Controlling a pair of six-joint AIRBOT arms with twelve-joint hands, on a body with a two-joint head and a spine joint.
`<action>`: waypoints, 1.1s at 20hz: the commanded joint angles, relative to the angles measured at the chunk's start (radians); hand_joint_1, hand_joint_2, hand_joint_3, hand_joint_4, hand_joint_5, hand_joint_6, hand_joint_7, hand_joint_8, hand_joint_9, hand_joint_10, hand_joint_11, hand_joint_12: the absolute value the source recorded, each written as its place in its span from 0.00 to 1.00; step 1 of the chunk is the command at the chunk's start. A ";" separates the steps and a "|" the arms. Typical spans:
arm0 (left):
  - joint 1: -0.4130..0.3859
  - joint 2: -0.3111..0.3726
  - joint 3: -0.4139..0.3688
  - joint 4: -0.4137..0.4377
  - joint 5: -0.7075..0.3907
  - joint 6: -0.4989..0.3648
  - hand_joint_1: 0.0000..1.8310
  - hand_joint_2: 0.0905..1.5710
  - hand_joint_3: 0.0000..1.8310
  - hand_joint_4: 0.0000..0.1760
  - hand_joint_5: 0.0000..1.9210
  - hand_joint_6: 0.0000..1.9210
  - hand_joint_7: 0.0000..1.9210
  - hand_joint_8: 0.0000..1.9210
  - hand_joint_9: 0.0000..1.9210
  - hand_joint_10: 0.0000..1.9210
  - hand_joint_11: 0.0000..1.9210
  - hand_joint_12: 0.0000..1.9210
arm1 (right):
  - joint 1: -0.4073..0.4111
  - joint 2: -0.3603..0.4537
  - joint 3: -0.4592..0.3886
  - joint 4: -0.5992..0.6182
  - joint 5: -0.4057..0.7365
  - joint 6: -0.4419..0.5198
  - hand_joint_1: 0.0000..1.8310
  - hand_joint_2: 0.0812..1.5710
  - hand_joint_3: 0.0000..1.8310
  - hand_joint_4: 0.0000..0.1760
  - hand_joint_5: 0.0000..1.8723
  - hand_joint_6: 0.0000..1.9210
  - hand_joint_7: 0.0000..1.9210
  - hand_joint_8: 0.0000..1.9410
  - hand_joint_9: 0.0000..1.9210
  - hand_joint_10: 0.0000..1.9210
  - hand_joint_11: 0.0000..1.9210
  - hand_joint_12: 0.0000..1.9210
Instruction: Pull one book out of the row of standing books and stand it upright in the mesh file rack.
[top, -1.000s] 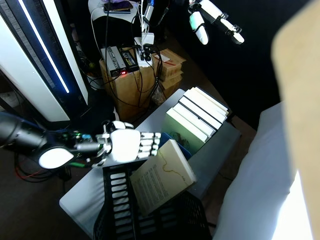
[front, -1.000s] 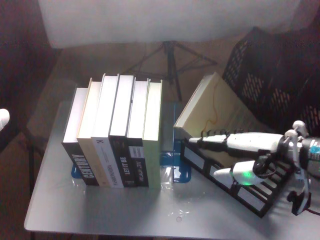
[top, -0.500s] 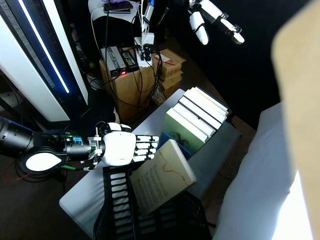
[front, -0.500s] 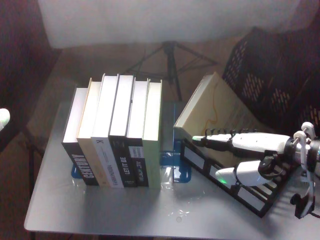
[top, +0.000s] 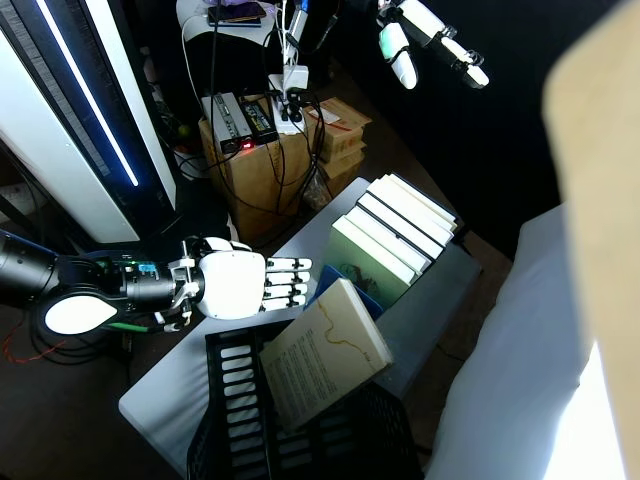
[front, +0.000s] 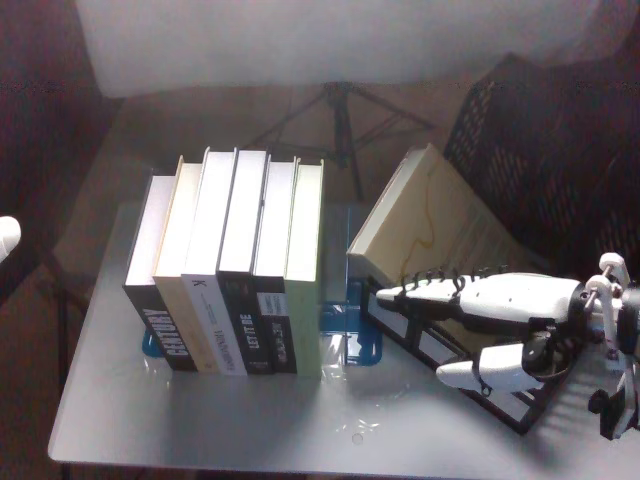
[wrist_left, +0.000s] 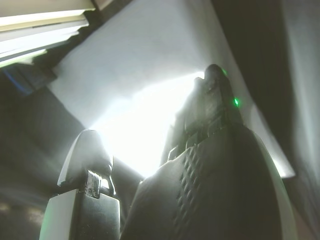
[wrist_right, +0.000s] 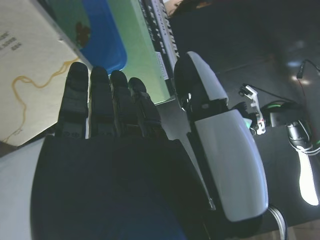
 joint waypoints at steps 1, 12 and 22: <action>-0.005 0.000 0.004 -0.015 -0.124 -0.007 0.22 0.88 0.00 0.37 0.00 0.00 0.00 0.00 0.00 0.00 0.00 0.00 | 0.020 0.017 -0.013 0.012 0.100 -0.021 0.41 0.87 0.00 0.00 0.00 0.00 0.00 0.00 0.00 0.00 0.00 0.00; -0.005 0.001 0.002 0.002 -0.116 -0.011 0.22 0.89 0.00 0.22 0.00 0.00 0.00 0.00 0.00 0.00 0.00 0.00 | 0.172 0.177 -0.174 -0.252 -0.015 -0.107 0.38 0.84 0.00 0.00 0.00 0.00 0.00 0.00 0.00 0.00 0.00 0.00; -0.019 0.002 0.005 0.038 -0.109 -0.019 0.28 0.89 0.00 0.05 0.00 0.00 0.00 0.00 0.00 0.00 0.00 0.00 | 0.349 0.365 -0.293 -0.260 -0.053 -0.285 0.27 0.87 0.00 0.00 0.00 0.00 0.00 0.00 0.00 0.00 0.00 0.33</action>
